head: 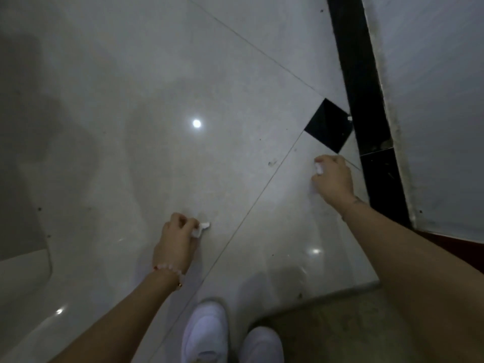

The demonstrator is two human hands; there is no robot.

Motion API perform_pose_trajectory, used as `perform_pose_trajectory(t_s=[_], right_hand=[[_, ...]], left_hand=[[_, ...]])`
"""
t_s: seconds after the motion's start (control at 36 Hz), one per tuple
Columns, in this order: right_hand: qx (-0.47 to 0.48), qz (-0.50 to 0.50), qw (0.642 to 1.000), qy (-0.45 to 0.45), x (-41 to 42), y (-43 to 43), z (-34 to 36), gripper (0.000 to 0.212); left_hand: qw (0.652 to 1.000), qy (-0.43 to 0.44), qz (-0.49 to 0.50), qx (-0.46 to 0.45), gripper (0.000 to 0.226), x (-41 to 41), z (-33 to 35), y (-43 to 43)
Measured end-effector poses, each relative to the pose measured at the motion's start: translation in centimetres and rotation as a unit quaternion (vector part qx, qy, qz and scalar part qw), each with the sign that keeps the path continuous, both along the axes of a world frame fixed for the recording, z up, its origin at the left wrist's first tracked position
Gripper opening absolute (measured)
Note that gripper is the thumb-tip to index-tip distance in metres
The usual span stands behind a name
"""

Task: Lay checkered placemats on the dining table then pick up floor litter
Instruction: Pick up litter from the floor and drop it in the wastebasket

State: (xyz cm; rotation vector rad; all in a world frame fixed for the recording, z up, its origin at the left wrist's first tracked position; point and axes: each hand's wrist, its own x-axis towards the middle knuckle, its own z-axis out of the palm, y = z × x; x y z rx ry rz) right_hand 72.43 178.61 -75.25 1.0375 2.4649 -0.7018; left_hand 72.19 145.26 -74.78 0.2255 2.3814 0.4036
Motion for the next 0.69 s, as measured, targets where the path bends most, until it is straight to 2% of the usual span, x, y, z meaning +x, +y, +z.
perform_pose_trajectory(t_s=[0.08, 0.19, 0.33, 0.42, 0.53, 0.69], right_hand=[[0.025, -0.025, 0.999, 0.007, 0.9, -0.5, -0.4, 0.024], [-0.034, -0.081, 0.996, -0.018, 2.9, -1.5, 1.1, 0.019], [-0.094, -0.120, 0.988, -0.019, 5.4, -3.1, 6.0, 0.018], [-0.146, -0.163, 0.976, -0.012, 6.4, -3.8, 11.1, 0.012], [-0.228, -0.247, 0.942, -0.006, 7.2, -4.5, 19.9, 0.011], [-0.263, -0.252, 0.930, 0.038, 7.4, -5.2, 37.7, 0.010]], left_hand=[[1.000, -0.001, 0.007, 0.011, 0.011, 0.2, -0.6, -0.1], [0.998, -0.041, 0.031, 0.023, 0.010, 0.2, 0.2, -0.2], [0.975, -0.098, 0.193, 0.040, 0.020, 1.4, 5.6, 0.1], [0.957, -0.125, 0.252, 0.074, 0.022, 2.1, 11.8, 0.1], [0.945, -0.158, 0.261, 0.115, 0.022, 1.8, 21.7, 0.3], [0.933, -0.164, 0.271, 0.169, 0.019, 0.2, 38.3, 0.7]])
